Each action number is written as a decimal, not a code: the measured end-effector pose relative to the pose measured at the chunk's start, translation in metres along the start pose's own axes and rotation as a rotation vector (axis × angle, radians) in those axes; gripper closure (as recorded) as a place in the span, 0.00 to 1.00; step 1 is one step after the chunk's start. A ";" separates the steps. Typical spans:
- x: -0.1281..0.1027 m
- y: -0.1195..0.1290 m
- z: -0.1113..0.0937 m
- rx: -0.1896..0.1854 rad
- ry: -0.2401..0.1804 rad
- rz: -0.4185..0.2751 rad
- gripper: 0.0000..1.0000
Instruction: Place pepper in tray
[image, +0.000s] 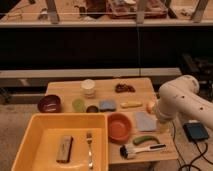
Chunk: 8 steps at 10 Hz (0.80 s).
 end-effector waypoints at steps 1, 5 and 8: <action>0.001 0.000 0.004 0.000 0.001 -0.003 0.35; 0.002 0.004 0.029 -0.014 -0.078 -0.005 0.35; -0.002 0.018 0.059 -0.032 -0.133 -0.009 0.35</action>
